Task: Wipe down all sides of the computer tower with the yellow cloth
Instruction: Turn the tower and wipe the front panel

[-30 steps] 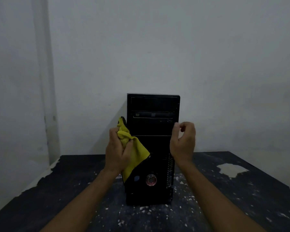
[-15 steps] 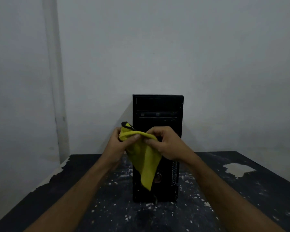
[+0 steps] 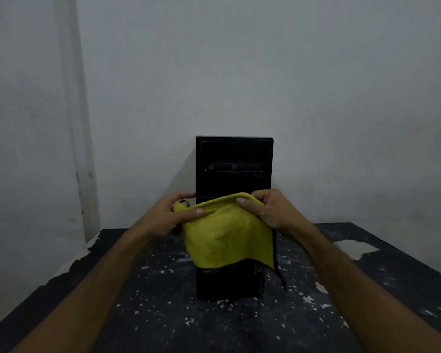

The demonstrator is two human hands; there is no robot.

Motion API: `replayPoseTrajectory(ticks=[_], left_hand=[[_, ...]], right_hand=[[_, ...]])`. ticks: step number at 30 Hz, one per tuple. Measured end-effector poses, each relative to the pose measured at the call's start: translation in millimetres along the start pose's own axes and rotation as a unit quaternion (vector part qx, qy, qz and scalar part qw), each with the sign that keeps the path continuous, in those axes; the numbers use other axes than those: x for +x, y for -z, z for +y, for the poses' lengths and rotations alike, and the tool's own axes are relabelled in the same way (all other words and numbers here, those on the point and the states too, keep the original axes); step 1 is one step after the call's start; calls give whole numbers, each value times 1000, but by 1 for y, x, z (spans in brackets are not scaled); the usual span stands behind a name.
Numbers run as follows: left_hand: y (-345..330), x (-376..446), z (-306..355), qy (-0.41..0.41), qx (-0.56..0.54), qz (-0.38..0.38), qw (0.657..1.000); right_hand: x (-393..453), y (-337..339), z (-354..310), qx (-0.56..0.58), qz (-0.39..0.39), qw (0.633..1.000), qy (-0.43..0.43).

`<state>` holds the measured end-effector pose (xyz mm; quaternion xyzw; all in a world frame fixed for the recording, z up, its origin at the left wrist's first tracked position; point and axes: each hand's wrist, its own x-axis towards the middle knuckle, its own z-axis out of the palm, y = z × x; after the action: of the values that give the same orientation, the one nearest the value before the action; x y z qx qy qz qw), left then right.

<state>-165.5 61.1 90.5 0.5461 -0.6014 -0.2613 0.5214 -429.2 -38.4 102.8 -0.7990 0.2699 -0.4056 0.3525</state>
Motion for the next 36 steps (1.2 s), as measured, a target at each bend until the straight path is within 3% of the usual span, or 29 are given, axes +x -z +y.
replayPoseTrajectory(ticks=[2, 7, 12, 20, 22, 25, 27, 30, 32, 33, 36], left_hand=[[11, -3, -5, -43, 90, -3, 995], [9, -8, -7, -85, 145, -16, 986], [9, -10, -8, -53, 75, -8, 996], [-10, -11, 5, 63, 187, -13, 980], [-26, -10, 15, 86, 168, -19, 982], [-43, -20, 28, 147, 28, -53, 987], [-43, -27, 32, 158, -51, -68, 984], [-43, -33, 32, 158, -85, -78, 981], [-44, -33, 28, 151, -20, -82, 985], [-43, -32, 24, 128, 63, -92, 986], [-34, -31, 6, 25, 286, -151, 946]], right_hand=[[-2, 0, 2, -2, -3, 1000, -9], [-2, 2, 3, 29, -69, 996, -39], [-4, 11, 12, 59, -98, 990, -80], [-11, -19, -6, -71, -24, 996, -47], [-15, -38, -14, -82, -47, 995, -41], [-20, -56, -21, -98, -82, 992, -6], [-22, -56, -23, -106, -113, 988, 15], [-21, -49, -20, -110, -170, 979, 14], [-18, -45, -9, -100, -177, 979, 8], [-17, -44, -4, -84, -176, 981, 3], [-16, -40, 8, -42, -171, 984, -21]])
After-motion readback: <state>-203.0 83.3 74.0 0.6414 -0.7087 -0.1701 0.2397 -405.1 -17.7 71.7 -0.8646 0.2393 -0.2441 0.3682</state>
